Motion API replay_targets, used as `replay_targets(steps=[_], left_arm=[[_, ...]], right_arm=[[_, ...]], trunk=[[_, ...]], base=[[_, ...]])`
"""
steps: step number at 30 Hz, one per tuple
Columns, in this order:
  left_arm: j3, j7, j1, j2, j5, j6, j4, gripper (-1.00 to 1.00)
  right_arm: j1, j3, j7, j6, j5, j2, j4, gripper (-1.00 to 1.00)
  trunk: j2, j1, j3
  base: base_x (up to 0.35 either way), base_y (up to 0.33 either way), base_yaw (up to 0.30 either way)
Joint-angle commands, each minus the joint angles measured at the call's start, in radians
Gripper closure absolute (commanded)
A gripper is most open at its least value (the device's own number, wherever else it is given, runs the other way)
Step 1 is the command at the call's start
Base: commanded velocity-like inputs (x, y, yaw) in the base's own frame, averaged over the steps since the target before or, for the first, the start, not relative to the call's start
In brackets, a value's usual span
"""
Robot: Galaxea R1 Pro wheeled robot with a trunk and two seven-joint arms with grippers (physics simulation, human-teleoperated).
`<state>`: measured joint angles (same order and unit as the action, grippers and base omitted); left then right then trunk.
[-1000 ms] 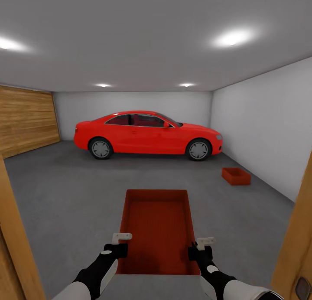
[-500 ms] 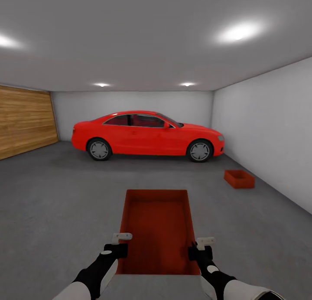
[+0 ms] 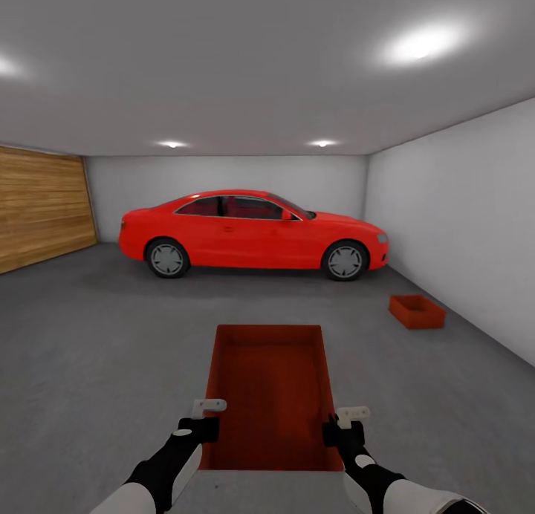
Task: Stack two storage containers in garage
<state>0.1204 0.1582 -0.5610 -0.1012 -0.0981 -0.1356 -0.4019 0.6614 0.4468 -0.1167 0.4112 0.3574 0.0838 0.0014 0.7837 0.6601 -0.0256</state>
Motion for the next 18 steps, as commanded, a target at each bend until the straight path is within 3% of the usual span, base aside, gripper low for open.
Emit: replay_targets(steps=[1, 18], left_arm=[[0.007, 0.014, 0.000, 0.000, -0.006, -0.005, -0.003, 1.00], [0.007, 0.014, 0.000, 0.000, -0.006, -0.005, -0.003, 1.00]], right_arm=[[0.001, -0.022, -0.004, 0.004, 0.018, 0.001, 0.002, 1.00], [0.001, -0.022, -0.004, 0.003, 0.018, 0.001, 0.002, 1.00]], trunk=[[0.001, 0.001, -0.002], [0.001, 0.001, -0.002]], base=[[0.321, 0.000, 0.000], [0.321, 0.000, 0.000]])
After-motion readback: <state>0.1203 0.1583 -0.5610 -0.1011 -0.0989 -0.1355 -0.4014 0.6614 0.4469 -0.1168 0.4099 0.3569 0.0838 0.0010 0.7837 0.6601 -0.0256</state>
